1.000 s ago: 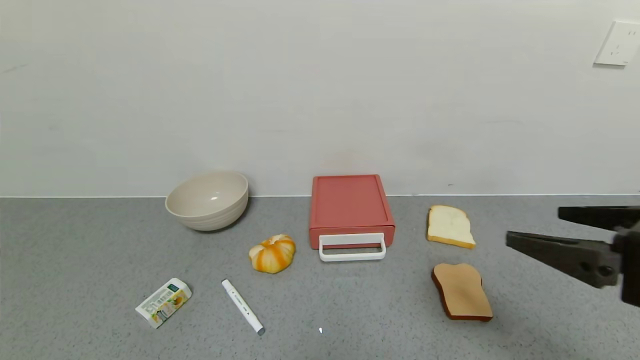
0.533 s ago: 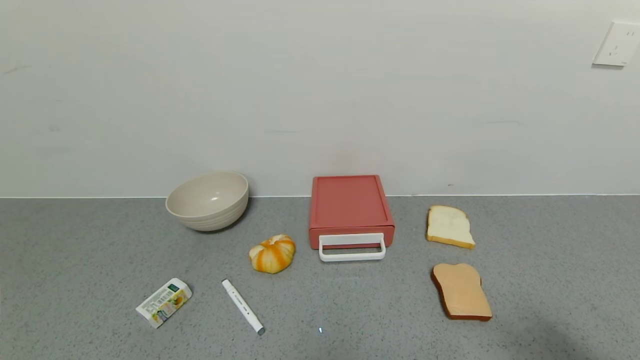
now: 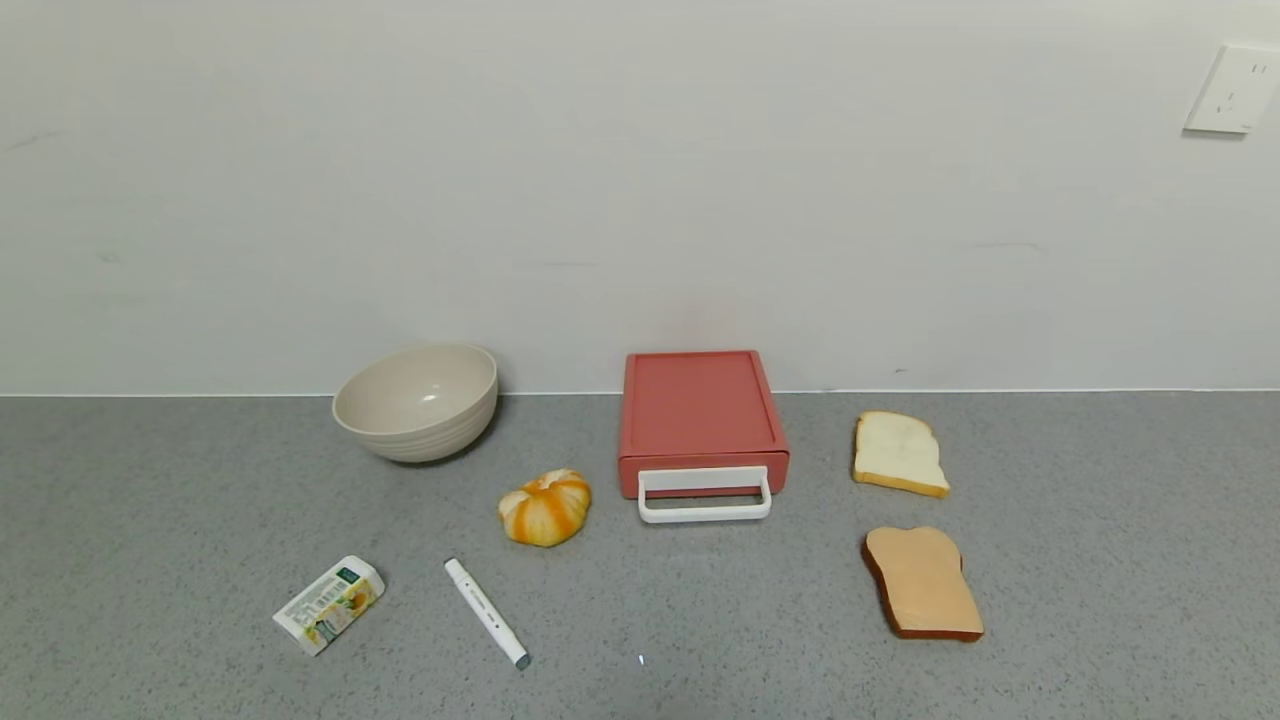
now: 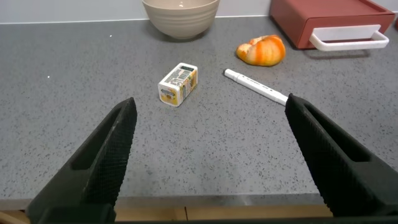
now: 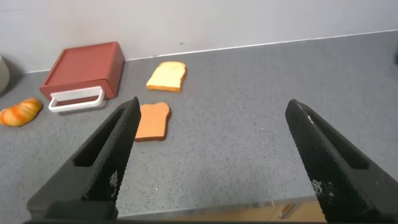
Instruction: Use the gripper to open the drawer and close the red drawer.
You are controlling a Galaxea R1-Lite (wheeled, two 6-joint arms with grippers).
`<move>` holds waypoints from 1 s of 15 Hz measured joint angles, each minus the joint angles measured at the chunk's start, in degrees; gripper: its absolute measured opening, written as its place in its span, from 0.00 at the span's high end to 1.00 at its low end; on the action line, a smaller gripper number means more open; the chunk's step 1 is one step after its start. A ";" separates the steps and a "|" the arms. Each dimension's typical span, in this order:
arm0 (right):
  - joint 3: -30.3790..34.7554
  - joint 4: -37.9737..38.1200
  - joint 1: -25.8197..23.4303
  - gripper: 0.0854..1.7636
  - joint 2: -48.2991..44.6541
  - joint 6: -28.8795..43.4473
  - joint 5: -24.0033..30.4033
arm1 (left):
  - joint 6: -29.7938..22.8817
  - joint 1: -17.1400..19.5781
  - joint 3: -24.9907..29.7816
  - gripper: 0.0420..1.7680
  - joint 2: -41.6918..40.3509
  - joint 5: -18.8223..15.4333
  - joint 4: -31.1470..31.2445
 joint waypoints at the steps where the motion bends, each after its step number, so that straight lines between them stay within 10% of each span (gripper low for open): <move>1: -0.52 1.52 -1.16 0.03 -1.93 0.00 0.22 | -0.02 0.00 0.00 0.03 0.00 0.02 0.00; 8: 6.86 1.05 -2.45 0.03 -14.34 -0.05 7.68 | -0.02 0.00 0.00 0.03 0.00 0.02 0.00; 15: 32.70 -20.92 -2.52 0.03 -17.69 -5.03 8.51 | 0.00 0.00 0.00 0.03 0.00 0.00 0.00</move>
